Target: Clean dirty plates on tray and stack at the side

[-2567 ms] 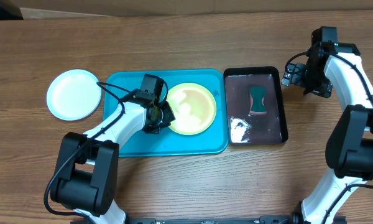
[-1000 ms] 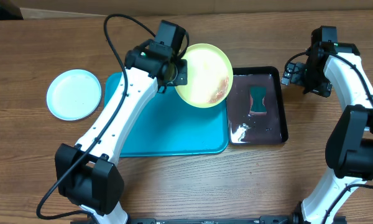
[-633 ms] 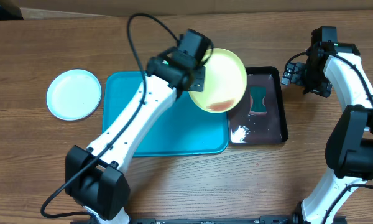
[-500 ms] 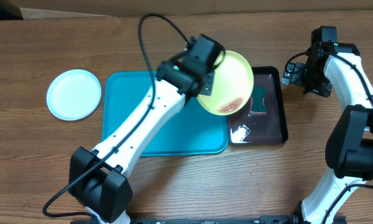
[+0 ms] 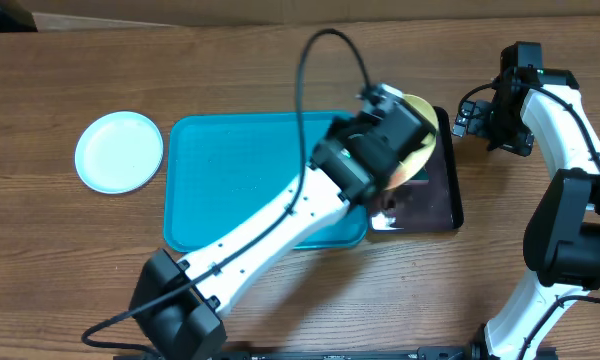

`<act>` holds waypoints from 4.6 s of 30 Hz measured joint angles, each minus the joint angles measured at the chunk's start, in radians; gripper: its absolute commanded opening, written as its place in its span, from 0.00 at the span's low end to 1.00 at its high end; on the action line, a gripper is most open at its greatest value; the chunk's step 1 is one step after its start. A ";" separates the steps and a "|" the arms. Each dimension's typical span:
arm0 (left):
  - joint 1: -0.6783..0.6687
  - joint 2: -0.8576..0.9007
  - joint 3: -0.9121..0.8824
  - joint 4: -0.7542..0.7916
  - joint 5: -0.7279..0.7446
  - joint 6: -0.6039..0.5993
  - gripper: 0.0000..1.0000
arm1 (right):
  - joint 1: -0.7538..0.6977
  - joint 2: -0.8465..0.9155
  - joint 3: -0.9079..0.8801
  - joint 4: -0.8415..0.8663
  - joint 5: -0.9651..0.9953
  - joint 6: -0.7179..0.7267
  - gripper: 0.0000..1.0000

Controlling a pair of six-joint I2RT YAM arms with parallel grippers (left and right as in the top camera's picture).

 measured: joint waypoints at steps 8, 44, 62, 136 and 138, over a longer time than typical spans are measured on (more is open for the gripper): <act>-0.105 0.000 0.000 0.073 -0.200 0.127 0.04 | 0.000 0.000 0.000 0.000 0.000 0.000 1.00; -0.168 0.000 0.002 0.230 -0.475 0.363 0.04 | 0.000 0.000 0.000 0.000 0.000 0.000 1.00; 0.112 0.008 0.004 0.032 0.247 -0.068 0.04 | 0.000 0.000 0.000 0.000 0.000 0.000 1.00; 1.072 0.232 0.082 -0.333 1.169 0.107 1.00 | 0.000 0.000 0.000 0.000 0.000 0.000 1.00; 1.035 0.232 0.082 -0.333 1.154 0.108 1.00 | 0.000 0.000 0.000 0.000 0.000 0.000 1.00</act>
